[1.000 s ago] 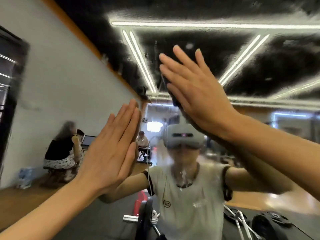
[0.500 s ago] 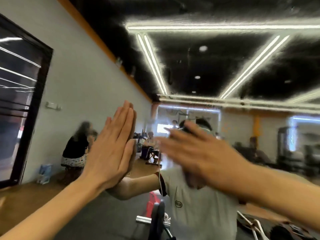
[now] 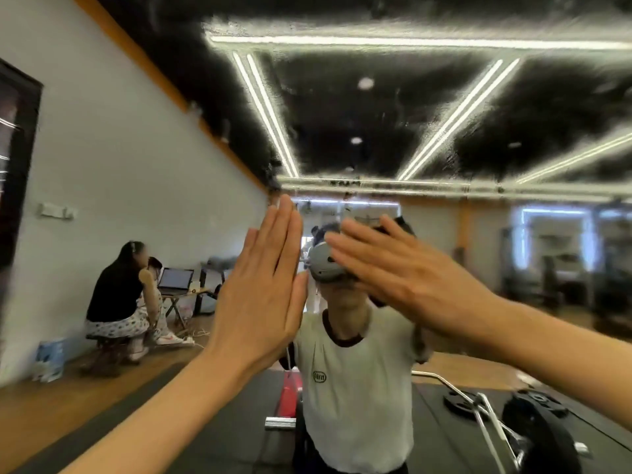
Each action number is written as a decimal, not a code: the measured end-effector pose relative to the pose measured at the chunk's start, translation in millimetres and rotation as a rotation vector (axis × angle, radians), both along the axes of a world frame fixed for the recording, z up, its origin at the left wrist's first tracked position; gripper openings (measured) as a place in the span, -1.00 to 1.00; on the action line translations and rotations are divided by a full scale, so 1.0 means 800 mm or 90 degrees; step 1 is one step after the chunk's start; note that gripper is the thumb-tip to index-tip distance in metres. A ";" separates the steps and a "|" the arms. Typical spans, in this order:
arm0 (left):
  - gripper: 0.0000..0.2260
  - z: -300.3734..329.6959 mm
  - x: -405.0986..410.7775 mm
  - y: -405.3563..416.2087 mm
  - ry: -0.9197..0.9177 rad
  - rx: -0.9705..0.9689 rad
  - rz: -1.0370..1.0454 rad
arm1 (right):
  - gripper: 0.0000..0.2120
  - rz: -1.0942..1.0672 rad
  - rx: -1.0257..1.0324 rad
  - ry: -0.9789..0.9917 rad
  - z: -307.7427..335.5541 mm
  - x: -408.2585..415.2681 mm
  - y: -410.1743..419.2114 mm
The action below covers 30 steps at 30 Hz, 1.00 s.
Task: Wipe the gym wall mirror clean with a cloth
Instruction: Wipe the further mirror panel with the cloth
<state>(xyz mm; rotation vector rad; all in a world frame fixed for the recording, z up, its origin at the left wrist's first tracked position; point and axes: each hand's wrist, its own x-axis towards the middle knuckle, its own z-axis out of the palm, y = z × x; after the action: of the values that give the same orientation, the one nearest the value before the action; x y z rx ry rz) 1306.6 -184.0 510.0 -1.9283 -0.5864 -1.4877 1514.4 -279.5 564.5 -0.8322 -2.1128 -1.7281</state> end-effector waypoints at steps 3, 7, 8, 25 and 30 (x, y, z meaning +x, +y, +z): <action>-0.44 0.001 0.001 0.000 -0.008 0.017 0.002 | -0.57 0.040 0.122 0.251 0.100 -0.024 0.013; -0.43 0.002 -0.005 -0.003 0.012 0.014 -0.041 | -0.59 0.054 0.133 0.268 0.052 -0.056 0.036; -0.43 0.002 -0.011 -0.002 0.020 0.020 -0.044 | -0.60 0.053 0.114 0.210 0.014 -0.057 0.036; -0.44 0.002 -0.066 0.035 0.018 0.062 -0.011 | -0.54 0.002 0.024 0.116 -0.065 -0.087 0.039; -0.42 0.003 -0.066 0.036 0.020 0.051 -0.015 | -0.55 -0.069 0.079 0.014 0.014 -0.077 0.034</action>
<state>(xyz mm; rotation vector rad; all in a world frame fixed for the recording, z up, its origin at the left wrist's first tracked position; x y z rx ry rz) 1253.9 -155.6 512.2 -1.8985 -0.4841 -1.4709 1453.1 -252.7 575.6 -0.9406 -1.9558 -1.8732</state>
